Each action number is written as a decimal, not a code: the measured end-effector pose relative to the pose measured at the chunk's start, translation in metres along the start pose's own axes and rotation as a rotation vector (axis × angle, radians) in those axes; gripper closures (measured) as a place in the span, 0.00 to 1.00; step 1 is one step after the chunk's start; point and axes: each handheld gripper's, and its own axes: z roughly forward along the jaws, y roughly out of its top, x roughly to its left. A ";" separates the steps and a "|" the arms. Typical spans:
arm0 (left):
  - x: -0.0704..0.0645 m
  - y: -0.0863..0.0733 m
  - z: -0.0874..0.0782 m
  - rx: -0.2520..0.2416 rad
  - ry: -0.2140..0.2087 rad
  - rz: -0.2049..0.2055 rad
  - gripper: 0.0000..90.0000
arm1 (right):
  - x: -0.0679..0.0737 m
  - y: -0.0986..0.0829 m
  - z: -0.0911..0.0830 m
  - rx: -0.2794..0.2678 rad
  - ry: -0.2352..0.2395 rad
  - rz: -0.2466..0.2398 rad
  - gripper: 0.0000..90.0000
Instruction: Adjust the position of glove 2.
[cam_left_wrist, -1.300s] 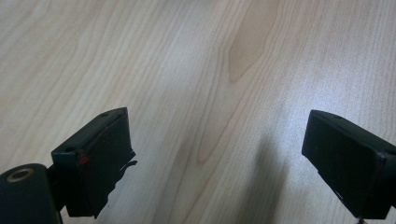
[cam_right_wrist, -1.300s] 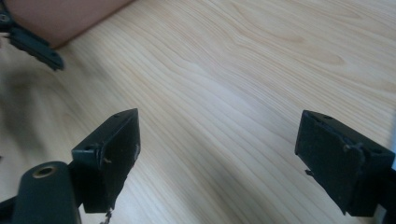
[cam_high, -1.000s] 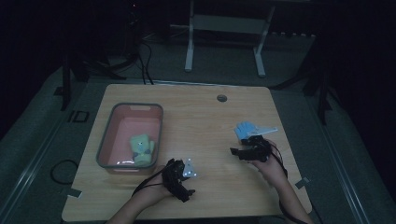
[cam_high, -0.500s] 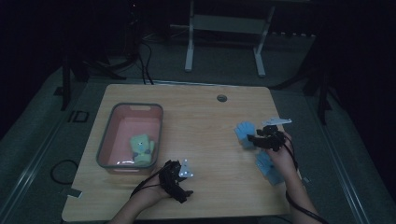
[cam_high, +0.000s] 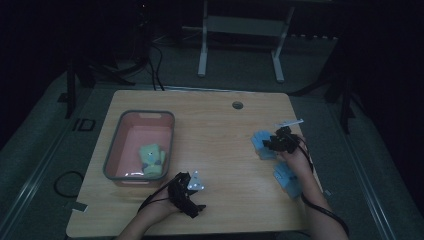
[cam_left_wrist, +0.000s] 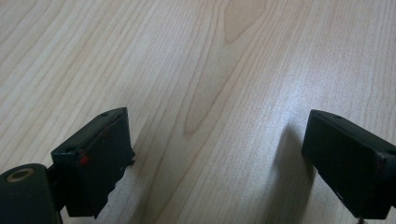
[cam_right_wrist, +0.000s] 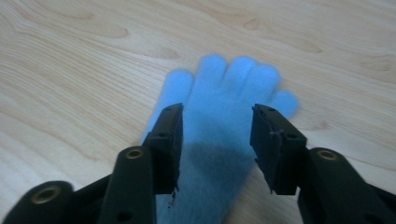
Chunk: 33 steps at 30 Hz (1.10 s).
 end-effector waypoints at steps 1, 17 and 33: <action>0.000 0.000 0.000 -0.002 -0.003 -0.002 0.10 | 0.000 0.000 0.003 0.007 -0.005 -0.002 0.58; 0.000 -0.002 0.000 -0.019 -0.008 -0.004 0.10 | 0.022 0.001 0.008 0.022 -0.030 0.046 0.91; 0.001 -0.003 0.000 -0.016 -0.006 0.000 0.10 | 0.112 0.006 -0.059 -0.121 0.021 0.050 0.91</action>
